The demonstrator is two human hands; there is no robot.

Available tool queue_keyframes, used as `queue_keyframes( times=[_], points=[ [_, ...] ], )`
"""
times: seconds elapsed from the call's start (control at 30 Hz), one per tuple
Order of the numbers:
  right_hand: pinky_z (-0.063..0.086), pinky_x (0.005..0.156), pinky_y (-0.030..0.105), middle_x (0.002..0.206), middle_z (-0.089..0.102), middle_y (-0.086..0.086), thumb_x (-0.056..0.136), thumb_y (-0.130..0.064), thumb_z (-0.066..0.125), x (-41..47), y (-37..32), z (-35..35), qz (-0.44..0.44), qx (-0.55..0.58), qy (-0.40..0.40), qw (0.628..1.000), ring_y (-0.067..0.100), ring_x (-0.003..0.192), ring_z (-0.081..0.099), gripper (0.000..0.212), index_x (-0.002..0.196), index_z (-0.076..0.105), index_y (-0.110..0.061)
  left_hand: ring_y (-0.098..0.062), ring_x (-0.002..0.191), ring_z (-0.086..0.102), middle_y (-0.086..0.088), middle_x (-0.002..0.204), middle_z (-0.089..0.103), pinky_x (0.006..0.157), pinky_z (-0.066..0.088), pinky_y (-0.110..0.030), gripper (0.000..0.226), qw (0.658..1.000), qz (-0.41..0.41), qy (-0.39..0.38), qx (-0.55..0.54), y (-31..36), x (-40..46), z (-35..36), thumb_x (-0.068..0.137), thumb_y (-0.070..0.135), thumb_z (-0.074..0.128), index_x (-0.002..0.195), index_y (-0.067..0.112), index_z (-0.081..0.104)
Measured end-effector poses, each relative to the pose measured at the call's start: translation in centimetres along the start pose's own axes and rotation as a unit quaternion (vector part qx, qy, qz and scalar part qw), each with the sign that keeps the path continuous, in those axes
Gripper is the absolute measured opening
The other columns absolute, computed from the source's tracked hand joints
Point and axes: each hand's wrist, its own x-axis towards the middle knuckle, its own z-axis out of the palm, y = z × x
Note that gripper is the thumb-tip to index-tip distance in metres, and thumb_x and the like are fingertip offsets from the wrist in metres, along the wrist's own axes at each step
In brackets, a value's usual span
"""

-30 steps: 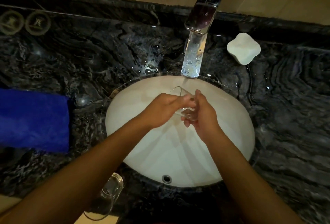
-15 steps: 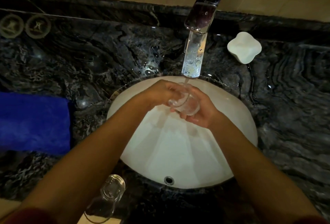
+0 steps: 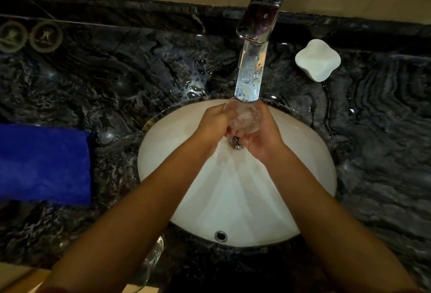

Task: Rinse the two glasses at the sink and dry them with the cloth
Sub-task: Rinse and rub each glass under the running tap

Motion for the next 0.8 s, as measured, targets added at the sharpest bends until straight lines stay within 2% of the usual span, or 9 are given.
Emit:
queue_keyframes(
  times=[0.1, 0.23, 0.33, 0.43, 0.5, 0.57, 0.63, 0.7, 0.8],
  points=[
    [0.029, 0.045, 0.027, 0.082, 0.064, 0.008, 0.099, -0.058, 0.051, 0.2, 0.5, 0.9, -0.003, 0.039, 0.041, 0.998, 0.020, 0.059, 0.047, 0.047, 0.098, 0.075, -0.018, -0.001, 0.064, 0.066, 0.009, 0.077, 0.077, 0.055, 0.047, -0.013, 0.037, 0.996, 0.022, 0.074, -0.034, -1.0, -1.0, 1.3, 0.092, -0.005, 0.051, 0.102, 0.020, 0.076],
    [0.028, 0.048, 0.029, 0.088, 0.073, 0.015, 0.098, -0.055, 0.052, -0.4, 0.9, 0.0, 0.008, -0.027, 0.052, 0.998, 0.022, 0.059, 0.054, 0.052, 0.109, 0.076, -0.010, -0.023, 0.084, 0.067, -0.010, 0.110, 0.076, 0.067, 0.049, -0.022, 0.035, 0.974, 0.043, 0.031, 0.220, -0.4, 0.2, -0.5, 0.092, -0.006, 0.060, 0.118, 0.013, 0.075],
    [0.026, 0.043, 0.023, 0.071, 0.067, 0.012, 0.096, -0.053, 0.053, -1.1, 0.4, -0.5, 0.056, -0.184, 0.037, 0.981, 0.018, 0.044, 0.051, 0.047, 0.105, 0.072, -0.011, -0.020, 0.072, 0.070, -0.003, 0.093, 0.073, 0.061, 0.046, -0.024, 0.017, 0.865, 0.070, -0.084, 0.489, 2.0, 1.7, -2.4, 0.093, 0.010, 0.069, 0.107, 0.015, 0.078],
    [0.027, 0.041, 0.020, 0.077, 0.068, 0.015, 0.092, -0.055, 0.055, -1.3, -0.3, -0.2, 0.082, -0.257, 0.049, 0.962, 0.018, 0.042, 0.051, 0.045, 0.100, 0.070, -0.014, -0.025, 0.090, 0.068, -0.002, 0.098, 0.074, 0.071, 0.043, -0.029, 0.018, 0.761, 0.168, -0.110, 0.617, 2.9, 2.0, -2.6, 0.095, 0.022, 0.069, 0.109, 0.019, 0.079],
    [0.032, 0.039, 0.021, 0.078, 0.071, 0.016, 0.090, -0.061, 0.054, -1.2, -0.9, 0.0, 0.074, -0.288, 0.055, 0.953, 0.019, 0.041, 0.052, 0.052, 0.101, 0.072, -0.013, -0.023, 0.079, 0.070, -0.007, 0.102, 0.078, 0.074, 0.052, -0.033, 0.020, 0.803, 0.191, -0.099, 0.555, 2.0, 1.7, -2.9, 0.098, 0.021, 0.068, 0.114, 0.015, 0.079],
    [0.047, 0.042, 0.026, 0.075, 0.077, 0.010, 0.089, -0.067, 0.055, -1.1, -1.3, 0.3, 0.051, -0.298, 0.063, 0.951, 0.022, 0.048, 0.064, 0.057, 0.102, 0.075, -0.014, -0.014, 0.052, 0.066, -0.007, 0.091, 0.077, 0.055, 0.056, -0.033, 0.023, 0.898, 0.143, -0.082, 0.409, 0.4, 1.4, -3.0, 0.100, 0.013, 0.066, 0.120, 0.015, 0.077],
    [0.060, 0.059, 0.036, 0.079, 0.080, 0.005, 0.091, -0.062, 0.059, -1.0, -1.5, 0.7, 0.005, -0.281, 0.068, 0.957, 0.022, 0.065, 0.075, 0.048, 0.100, 0.074, -0.016, -0.013, 0.034, 0.055, -0.005, 0.076, 0.071, 0.037, 0.041, -0.023, 0.032, 0.959, 0.077, -0.072, 0.262, -1.3, 1.4, -3.0, 0.100, 0.000, 0.060, 0.120, 0.020, 0.076],
    [0.058, 0.071, 0.037, 0.082, 0.080, 0.004, 0.090, -0.054, 0.059, -1.0, -1.4, 0.4, -0.043, -0.254, 0.058, 0.964, 0.021, 0.073, 0.075, 0.040, 0.095, 0.074, -0.018, -0.013, 0.028, 0.041, -0.015, 0.066, 0.067, 0.035, 0.027, -0.018, 0.039, 0.992, 0.005, -0.070, 0.109, -2.4, 1.5, -2.7, 0.099, -0.006, 0.053, 0.114, 0.025, 0.072],
    [0.054, 0.089, 0.047, 0.096, 0.079, 0.008, 0.094, -0.049, 0.057, -1.1, -1.0, 0.3, -0.064, -0.186, 0.006, 0.980, 0.026, 0.089, 0.073, 0.039, 0.108, 0.076, -0.018, -0.010, 0.029, 0.031, -0.021, 0.065, 0.067, 0.037, 0.019, -0.020, 0.026, 0.989, -0.086, -0.100, -0.064, -3.2, 1.3, -2.8, 0.102, 0.000, 0.049, 0.115, 0.013, 0.069]
  ],
)
